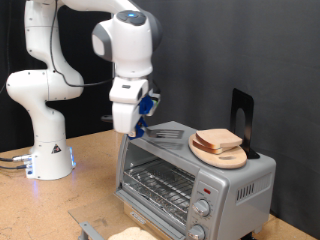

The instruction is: Make a piece of toast with the oven

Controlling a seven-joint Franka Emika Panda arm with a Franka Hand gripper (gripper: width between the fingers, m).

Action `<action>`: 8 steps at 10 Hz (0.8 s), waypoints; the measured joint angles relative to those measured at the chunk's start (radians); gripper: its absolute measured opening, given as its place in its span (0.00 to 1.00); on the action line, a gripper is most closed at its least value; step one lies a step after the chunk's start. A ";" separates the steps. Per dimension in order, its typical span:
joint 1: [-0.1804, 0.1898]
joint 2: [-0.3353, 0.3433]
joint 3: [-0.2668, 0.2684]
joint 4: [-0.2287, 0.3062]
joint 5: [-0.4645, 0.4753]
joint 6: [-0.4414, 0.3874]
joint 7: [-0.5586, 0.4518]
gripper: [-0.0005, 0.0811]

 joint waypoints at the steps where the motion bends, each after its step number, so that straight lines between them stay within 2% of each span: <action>1: -0.012 -0.013 -0.013 -0.027 -0.001 -0.002 0.011 0.61; 3: -0.021 -0.022 -0.016 -0.044 -0.001 -0.001 0.021 0.61; 5: -0.027 -0.021 -0.029 -0.043 0.009 -0.077 0.067 0.61; 6: -0.040 -0.021 -0.042 -0.042 0.010 -0.126 0.118 0.61; 8: -0.080 -0.008 -0.062 -0.050 -0.024 -0.143 0.195 0.61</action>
